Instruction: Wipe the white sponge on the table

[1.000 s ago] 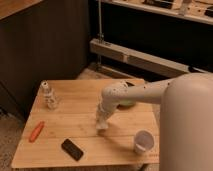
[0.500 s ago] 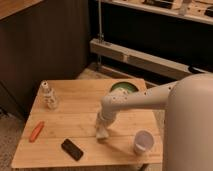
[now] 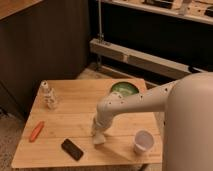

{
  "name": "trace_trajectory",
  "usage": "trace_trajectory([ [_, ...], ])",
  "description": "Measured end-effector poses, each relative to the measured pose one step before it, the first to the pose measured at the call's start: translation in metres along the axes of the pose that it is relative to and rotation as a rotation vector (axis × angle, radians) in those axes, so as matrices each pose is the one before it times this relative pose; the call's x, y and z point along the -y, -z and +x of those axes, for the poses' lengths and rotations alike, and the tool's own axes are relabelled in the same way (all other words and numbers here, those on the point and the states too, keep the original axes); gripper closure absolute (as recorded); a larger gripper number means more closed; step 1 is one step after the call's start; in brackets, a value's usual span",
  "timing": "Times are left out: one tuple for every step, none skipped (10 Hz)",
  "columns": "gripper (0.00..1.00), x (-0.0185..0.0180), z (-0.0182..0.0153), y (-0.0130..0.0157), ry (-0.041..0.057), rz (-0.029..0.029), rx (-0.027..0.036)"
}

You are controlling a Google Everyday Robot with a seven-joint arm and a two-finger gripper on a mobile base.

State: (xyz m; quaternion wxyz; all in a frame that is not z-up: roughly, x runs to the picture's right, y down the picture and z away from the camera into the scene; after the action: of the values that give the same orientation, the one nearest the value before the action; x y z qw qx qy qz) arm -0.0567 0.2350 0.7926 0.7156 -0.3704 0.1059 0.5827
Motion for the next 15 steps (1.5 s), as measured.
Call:
trace_trajectory([
  [0.95,-0.00461,-0.00050,-0.00342,0.01744,0.00046,-0.01088],
  [0.95,-0.00581,-0.00092,-0.00655,0.02123,-0.00060,-0.01835],
  [0.95,-0.01019,-0.00330,-0.00724,0.02586,-0.00318,-0.01380],
  [0.95,-0.00484,-0.00036,-0.00341,0.01944,-0.00697,-0.00508],
  [0.94,-0.00167,0.00071,-0.00117,0.02047,-0.01095,0.00065],
  [0.89,-0.00510,-0.00070,0.00007,0.01529,-0.00433,0.00228],
  [0.80,-0.00120,-0.00131,0.00446,-0.01106,0.00590,0.00576],
  [0.72,0.00790,0.00027,0.00357,-0.01761,0.00662,-0.00004],
  [0.60,0.00918,0.00041,0.00159,-0.00470,0.00458,-0.00337],
  [0.53,-0.00170,-0.00161,-0.00095,0.00599,-0.00079,-0.00102],
  [0.50,-0.00375,-0.00107,-0.00160,0.00849,-0.00233,0.00057],
  [0.51,-0.00546,-0.00122,-0.00095,0.00633,-0.00178,-0.00038],
  [0.45,0.00109,-0.00110,0.00229,-0.00250,0.00601,-0.00207],
  [0.38,0.00300,-0.00042,0.00165,-0.00257,0.00355,-0.00203],
  [0.33,0.00070,-0.00040,0.00091,0.00156,0.00082,-0.00125],
])
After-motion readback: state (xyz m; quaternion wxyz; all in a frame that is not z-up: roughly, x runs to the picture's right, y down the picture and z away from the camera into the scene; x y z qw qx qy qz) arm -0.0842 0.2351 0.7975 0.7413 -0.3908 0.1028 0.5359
